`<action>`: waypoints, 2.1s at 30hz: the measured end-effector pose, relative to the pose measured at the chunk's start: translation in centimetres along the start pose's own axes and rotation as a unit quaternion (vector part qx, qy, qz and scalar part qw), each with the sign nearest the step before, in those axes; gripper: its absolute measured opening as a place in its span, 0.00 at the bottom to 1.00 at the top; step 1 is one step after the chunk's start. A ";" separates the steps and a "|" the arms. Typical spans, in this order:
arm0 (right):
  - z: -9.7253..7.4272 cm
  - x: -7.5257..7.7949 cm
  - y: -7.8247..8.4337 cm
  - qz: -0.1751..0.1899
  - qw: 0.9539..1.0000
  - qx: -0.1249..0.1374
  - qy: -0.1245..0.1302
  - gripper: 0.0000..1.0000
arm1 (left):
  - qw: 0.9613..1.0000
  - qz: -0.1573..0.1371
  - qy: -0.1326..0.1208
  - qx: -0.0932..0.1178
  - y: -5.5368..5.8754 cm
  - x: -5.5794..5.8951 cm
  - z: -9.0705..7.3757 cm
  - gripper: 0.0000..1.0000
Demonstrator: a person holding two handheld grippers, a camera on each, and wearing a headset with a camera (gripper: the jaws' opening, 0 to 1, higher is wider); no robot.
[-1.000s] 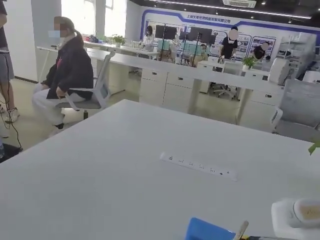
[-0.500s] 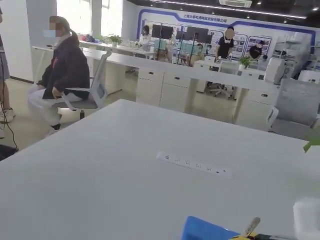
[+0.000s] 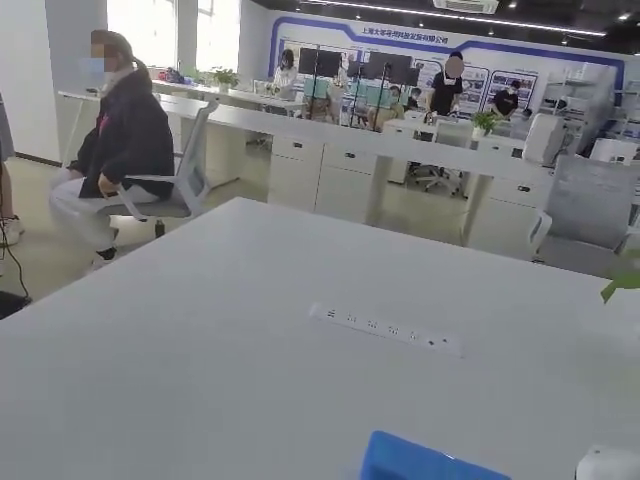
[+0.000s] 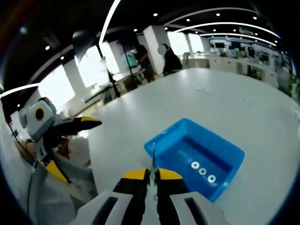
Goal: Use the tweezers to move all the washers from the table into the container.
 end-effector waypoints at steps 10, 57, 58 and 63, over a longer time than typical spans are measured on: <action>1.2 1.2 2.1 -0.007 0.999 -0.043 0.020 0.05 | 1.000 -0.001 -0.001 -0.001 0.1 -0.1 0.0 0.86; -0.8 -0.3 0.2 0.002 1.000 -0.002 -0.009 0.03 | 1.000 0.002 0.001 -0.001 0.0 0.1 0.0 0.86; -1.0 -0.4 -0.3 0.002 1.000 0.001 -0.010 0.03 | 1.000 0.001 0.000 -0.001 0.0 0.0 -0.1 0.86; -1.5 -0.6 -2.5 -0.014 1.000 0.012 -0.011 0.03 | 1.000 -0.002 -0.002 0.001 0.0 -0.1 -0.1 0.86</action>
Point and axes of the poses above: the centre of the closed fingertips' face, and the gripper's own axes: z roughly forward along the fingers, x roughly to its right, y roughly out of its underside, the point moved 3 cm from there along -z, roughly backward along the fingers, and after that the axes turned 13 degrees about z, right-handed, at the moved point
